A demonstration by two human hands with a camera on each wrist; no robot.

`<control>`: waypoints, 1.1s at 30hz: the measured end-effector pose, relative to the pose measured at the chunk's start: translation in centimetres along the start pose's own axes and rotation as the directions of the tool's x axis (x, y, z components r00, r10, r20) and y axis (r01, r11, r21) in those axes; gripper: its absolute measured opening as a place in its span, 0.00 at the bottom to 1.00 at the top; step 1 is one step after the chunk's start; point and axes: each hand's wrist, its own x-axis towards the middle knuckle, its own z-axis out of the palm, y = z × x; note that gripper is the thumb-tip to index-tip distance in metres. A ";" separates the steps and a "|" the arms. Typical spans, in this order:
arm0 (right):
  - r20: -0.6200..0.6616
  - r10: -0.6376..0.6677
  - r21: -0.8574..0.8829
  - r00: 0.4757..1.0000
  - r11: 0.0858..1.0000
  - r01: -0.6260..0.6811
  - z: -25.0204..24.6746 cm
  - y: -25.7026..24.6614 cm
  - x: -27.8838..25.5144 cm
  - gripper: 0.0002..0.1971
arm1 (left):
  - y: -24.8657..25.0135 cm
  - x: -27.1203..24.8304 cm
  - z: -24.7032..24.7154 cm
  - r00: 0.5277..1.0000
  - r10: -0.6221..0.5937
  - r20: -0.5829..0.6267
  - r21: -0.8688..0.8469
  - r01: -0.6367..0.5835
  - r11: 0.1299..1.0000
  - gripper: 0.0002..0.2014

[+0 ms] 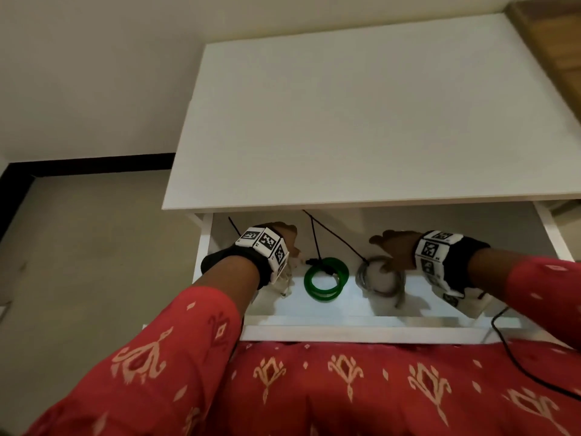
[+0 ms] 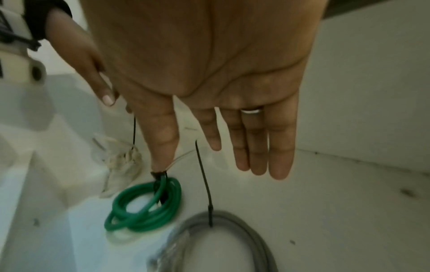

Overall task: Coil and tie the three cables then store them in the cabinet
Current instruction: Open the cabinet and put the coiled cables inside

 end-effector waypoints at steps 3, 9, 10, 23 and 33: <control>-0.069 -0.003 0.004 0.998 1.000 0.004 -2.5 -0.2 -2.7 0.35 | 0.2 -1.9 -1.6 1.000 0.013 0.002 -0.004 -0.013 1.000 0.27; -0.170 0.039 0.062 0.985 0.998 -0.029 -5.6 -1.0 -8.2 0.26 | 0.4 -7.0 -4.6 0.999 -0.045 0.007 -0.005 0.045 0.999 0.29; -0.188 0.038 0.085 0.981 0.996 -0.022 -5.9 -1.1 -9.2 0.25 | 0.5 -8.1 -5.2 0.999 -0.047 0.007 -0.027 0.047 0.999 0.29; -0.459 -0.253 0.003 0.852 0.958 0.287 2.7 -2.3 -16.6 0.34 | 1.2 -17.4 -1.1 0.975 0.125 -0.182 -0.097 -0.144 0.985 0.52; -0.406 -0.208 -0.137 0.890 0.977 0.165 4.5 -1.2 -15.1 0.52 | 1.2 -18.7 2.0 0.954 -0.146 -0.263 0.022 0.158 0.987 0.54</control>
